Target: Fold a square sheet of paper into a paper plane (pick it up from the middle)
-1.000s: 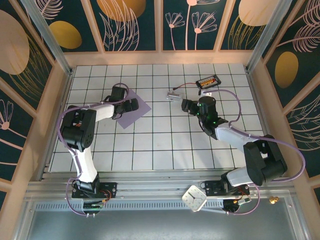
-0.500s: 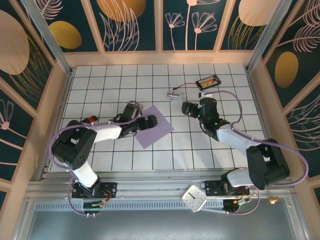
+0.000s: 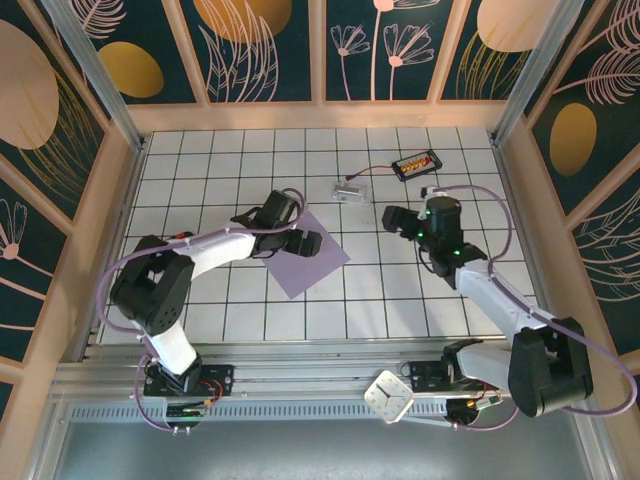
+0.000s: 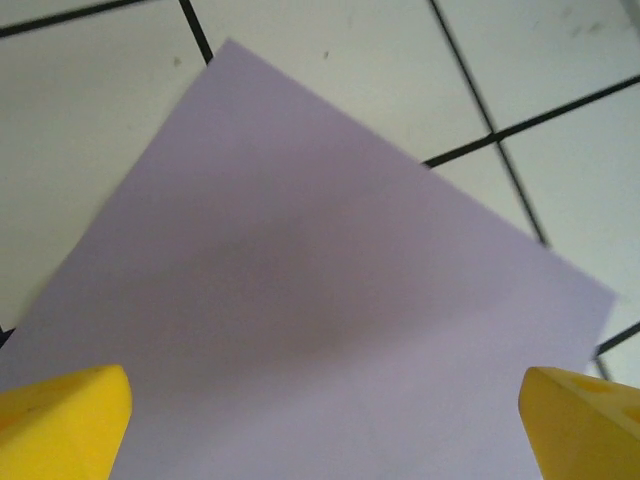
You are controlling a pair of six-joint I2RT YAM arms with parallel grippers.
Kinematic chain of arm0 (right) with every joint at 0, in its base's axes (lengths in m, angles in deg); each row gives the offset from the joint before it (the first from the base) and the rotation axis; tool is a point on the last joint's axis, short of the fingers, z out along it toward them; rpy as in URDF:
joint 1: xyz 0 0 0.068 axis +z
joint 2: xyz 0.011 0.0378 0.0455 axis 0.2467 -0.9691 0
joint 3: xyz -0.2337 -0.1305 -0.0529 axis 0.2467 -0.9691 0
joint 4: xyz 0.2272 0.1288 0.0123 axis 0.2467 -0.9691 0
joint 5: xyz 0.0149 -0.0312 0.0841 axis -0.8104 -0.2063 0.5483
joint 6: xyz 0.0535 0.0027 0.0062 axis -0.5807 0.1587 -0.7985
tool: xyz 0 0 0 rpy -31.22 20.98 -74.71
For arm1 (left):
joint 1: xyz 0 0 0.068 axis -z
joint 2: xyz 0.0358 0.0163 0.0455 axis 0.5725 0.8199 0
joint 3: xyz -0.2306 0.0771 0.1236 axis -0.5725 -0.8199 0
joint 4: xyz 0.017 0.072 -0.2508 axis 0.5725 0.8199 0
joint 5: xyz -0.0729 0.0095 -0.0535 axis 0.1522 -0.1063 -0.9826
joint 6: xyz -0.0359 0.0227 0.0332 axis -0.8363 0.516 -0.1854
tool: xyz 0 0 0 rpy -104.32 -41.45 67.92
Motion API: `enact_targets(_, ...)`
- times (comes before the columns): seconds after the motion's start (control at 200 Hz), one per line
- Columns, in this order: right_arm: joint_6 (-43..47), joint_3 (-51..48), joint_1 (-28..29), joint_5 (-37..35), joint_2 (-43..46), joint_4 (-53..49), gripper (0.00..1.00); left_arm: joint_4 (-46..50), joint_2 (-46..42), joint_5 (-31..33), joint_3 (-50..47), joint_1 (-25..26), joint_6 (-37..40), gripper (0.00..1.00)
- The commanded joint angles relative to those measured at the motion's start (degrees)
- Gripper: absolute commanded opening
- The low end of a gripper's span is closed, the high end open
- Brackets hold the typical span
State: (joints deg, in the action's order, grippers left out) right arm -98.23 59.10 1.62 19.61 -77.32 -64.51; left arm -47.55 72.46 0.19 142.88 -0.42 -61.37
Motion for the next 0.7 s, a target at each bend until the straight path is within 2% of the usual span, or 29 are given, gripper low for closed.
enact_targets(0.0, -1.66, -1.54, -3.38, 6.1, 2.62, -1.6, 0.93, 10.42, 4.04, 3.49, 6.21, 0.08, 11.51, 0.99)
enact_targets(0.165, -0.8, -1.33, -3.63, 6.11, 2.45, -2.01, 0.93, 15.07, 10.15, 1.19, 11.45, 0.1, 20.99, 0.99)
enact_targets(0.33, -0.88, -2.08, -3.69, 5.85, 2.3, -1.69, 0.93, 18.1, 13.07, -1.22, 14.03, 0.12, 26.73, 0.99)
enact_targets(0.696, -1.88, -2.74, -3.82, 6.42, 1.25, -0.18, 0.92, 22.38, 19.1, -0.77, 17.97, 0.17, 28.75, 0.99)
